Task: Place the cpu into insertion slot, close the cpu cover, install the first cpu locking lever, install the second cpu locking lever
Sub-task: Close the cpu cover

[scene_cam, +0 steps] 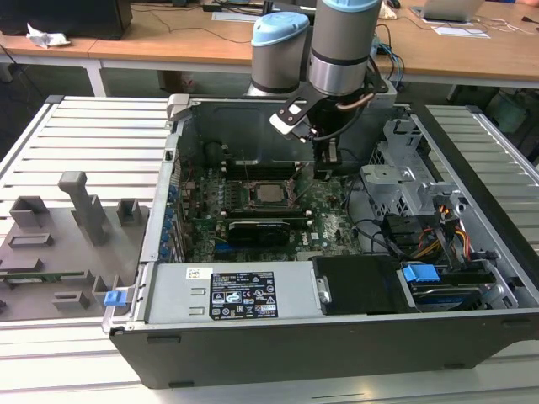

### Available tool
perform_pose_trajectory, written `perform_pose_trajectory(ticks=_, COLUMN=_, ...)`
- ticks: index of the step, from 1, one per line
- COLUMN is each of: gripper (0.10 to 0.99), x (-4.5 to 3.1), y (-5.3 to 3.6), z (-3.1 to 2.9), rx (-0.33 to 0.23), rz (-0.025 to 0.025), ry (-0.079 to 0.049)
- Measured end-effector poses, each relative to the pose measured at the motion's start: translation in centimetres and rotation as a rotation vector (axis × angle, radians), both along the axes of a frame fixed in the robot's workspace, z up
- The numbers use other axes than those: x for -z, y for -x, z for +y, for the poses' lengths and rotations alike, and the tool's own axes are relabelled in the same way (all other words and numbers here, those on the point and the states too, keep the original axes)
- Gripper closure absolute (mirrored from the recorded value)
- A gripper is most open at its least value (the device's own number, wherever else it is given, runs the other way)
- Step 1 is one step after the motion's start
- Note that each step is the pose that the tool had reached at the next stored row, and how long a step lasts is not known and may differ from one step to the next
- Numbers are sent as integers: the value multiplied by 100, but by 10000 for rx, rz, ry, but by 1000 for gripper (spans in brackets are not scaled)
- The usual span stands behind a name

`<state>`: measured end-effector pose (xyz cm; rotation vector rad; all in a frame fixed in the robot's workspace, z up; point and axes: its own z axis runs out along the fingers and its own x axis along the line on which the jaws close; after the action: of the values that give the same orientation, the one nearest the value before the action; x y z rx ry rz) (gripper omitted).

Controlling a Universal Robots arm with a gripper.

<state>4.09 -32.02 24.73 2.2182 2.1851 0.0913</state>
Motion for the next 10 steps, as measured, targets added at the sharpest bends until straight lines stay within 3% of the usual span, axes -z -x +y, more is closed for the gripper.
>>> perform_pose_trajectory(ticks=10, gripper=980, x=0, y=33, z=0, rx=-2, rz=0, ry=0)
